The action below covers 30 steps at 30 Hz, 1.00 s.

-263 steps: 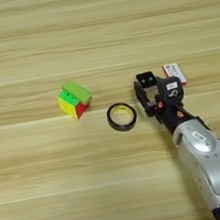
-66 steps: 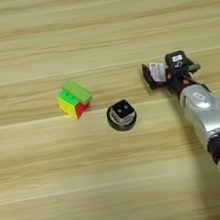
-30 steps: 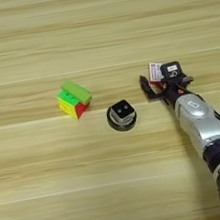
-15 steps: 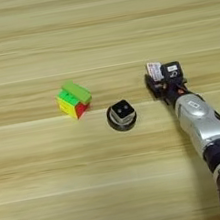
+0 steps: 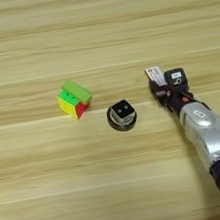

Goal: Move the objects on the table

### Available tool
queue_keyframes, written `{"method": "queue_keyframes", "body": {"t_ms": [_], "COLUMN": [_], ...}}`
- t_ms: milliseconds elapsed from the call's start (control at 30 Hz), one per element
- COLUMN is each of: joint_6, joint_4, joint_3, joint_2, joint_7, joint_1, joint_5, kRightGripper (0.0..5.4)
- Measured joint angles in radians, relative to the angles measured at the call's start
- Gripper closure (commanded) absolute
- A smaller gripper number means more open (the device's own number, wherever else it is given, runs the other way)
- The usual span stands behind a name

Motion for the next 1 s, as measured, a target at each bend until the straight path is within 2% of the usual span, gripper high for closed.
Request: {"method": "queue_keyframes", "body": {"t_ms": [267, 333, 400, 567, 767, 800, 1000], "joint_6": [0.135, 0.144, 0.169, 0.205, 0.224, 0.225, 0.229], "joint_4": [-0.315, -0.347, -0.417, -0.504, -0.525, -0.526, -0.526], "joint_3": [0.057, 0.066, 0.082, 0.098, 0.095, 0.094, 0.092], "joint_2": [0.039, 0.045, 0.056, 0.065, 0.065, 0.064, 0.064], "joint_7": [0.018, 0.019, 0.019, 0.019, 0.018, 0.018, 0.018], "joint_1": [0.203, 0.228, 0.281, 0.346, 0.356, 0.356, 0.356], "joint_5": [0.009, 0.010, 0.012, 0.013, 0.016, 0.016, 0.016], "kRightGripper": [3.32, 3.32, 3.32, 3.32, 3.32, 2.96, 2.25]}}
